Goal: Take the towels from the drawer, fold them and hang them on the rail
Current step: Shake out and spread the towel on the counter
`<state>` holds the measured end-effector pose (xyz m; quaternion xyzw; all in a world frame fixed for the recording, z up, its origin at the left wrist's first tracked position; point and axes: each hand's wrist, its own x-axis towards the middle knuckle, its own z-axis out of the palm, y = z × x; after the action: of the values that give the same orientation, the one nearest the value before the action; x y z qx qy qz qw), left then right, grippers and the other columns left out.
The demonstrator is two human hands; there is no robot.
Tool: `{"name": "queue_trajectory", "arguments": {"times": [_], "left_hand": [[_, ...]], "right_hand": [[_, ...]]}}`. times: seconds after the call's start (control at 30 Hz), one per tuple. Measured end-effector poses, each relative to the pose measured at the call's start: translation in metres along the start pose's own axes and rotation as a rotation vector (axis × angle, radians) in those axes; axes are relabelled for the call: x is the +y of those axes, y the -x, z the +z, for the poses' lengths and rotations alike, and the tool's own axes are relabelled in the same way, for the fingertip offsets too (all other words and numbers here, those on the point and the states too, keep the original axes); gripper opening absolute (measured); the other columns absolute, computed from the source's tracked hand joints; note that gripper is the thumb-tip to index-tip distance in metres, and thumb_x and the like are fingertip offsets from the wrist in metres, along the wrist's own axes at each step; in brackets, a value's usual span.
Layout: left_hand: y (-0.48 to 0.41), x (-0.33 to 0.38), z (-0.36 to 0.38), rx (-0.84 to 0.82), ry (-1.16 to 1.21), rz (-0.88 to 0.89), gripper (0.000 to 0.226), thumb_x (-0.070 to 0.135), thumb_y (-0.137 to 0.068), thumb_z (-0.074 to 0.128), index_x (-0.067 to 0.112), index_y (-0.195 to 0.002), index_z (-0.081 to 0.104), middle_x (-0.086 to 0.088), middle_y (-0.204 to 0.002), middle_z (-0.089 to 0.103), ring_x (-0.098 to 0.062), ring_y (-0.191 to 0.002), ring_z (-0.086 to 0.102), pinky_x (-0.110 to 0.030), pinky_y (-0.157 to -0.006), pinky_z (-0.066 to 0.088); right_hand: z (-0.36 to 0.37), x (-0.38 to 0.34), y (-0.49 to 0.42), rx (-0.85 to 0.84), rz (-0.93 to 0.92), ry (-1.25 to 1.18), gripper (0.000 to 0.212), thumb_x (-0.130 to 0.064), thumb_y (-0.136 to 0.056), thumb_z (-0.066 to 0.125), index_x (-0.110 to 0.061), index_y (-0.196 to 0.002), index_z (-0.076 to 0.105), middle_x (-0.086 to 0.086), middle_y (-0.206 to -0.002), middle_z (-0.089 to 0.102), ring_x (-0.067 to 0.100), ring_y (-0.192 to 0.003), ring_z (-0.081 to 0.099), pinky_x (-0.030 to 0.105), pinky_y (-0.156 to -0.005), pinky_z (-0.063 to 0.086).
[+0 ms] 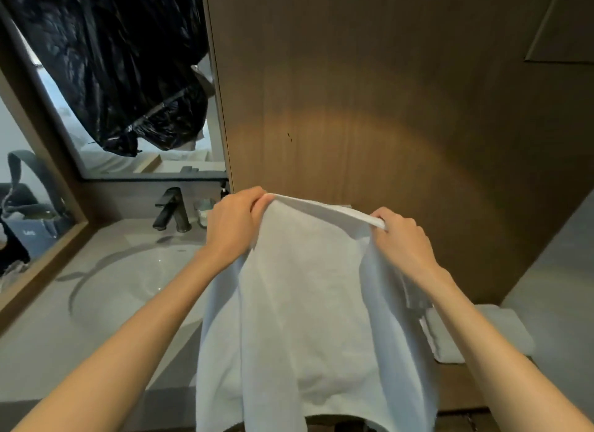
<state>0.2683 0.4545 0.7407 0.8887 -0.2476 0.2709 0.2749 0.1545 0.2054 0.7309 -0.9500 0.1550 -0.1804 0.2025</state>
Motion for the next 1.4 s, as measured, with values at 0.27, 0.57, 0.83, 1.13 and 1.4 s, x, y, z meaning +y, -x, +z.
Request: {"name": "queue_trajectory", "arguments": {"times": [0.27,0.57,0.83,1.13,1.4], "left_hand": [[-0.101,-0.028,0.077,-0.031,0.330,-0.303,0.032,0.031,-0.098,0.050,0.010,-0.091,0.073,-0.001,-0.086,0.069,-0.017,-0.081,0.059,-0.026,-0.066,0.035],[-0.052,-0.062,0.166,-0.742,0.855,-0.567,0.048,0.014,-0.101,0.044,0.014,-0.147,0.030,0.002,-0.137,0.041,-0.014,-0.128,0.043,-0.004,-0.083,0.040],[0.066,-0.164,0.190,-0.943,0.142,-0.640,0.047,0.036,-0.096,0.037,0.015,-0.137,0.045,-0.011,-0.135,0.052,-0.030,-0.125,0.048,-0.037,-0.105,0.035],[0.051,-0.126,0.152,-0.773,0.812,-0.803,0.022,0.022,-0.100,0.048,0.018,-0.109,0.068,-0.003,-0.095,0.067,-0.010,-0.072,0.063,-0.020,-0.055,0.050],[0.085,-0.126,0.178,-0.922,0.071,-0.406,0.090,0.075,-0.061,0.063,0.025,-0.133,0.044,0.000,-0.114,0.060,-0.022,-0.110,0.053,-0.034,-0.090,0.043]], "right_hand": [[0.030,-0.019,-0.102,-0.063,0.167,-0.588,0.015,-0.025,-0.100,0.047,-0.017,-0.096,0.059,0.001,-0.088,0.062,0.018,-0.079,0.059,0.028,-0.062,0.043],[0.120,0.011,-0.102,-0.294,0.327,-0.787,0.023,-0.017,-0.096,0.056,-0.019,-0.118,0.051,0.002,-0.107,0.061,0.020,-0.095,0.061,0.025,-0.067,0.048],[0.242,0.023,-0.040,-0.775,0.080,-0.262,0.104,-0.045,-0.088,0.060,-0.026,-0.150,-0.020,-0.004,-0.162,0.000,0.023,-0.148,0.014,0.033,-0.115,0.023],[0.265,0.007,-0.040,-0.732,0.028,0.124,0.107,-0.054,-0.081,0.068,-0.029,-0.154,-0.005,0.003,-0.161,0.005,0.037,-0.144,0.015,0.050,-0.113,0.022],[0.263,0.028,-0.049,-0.740,0.048,0.119,0.102,-0.056,-0.079,0.068,-0.032,-0.154,0.003,-0.002,-0.162,0.016,0.034,-0.144,0.023,0.047,-0.113,0.022]]}}
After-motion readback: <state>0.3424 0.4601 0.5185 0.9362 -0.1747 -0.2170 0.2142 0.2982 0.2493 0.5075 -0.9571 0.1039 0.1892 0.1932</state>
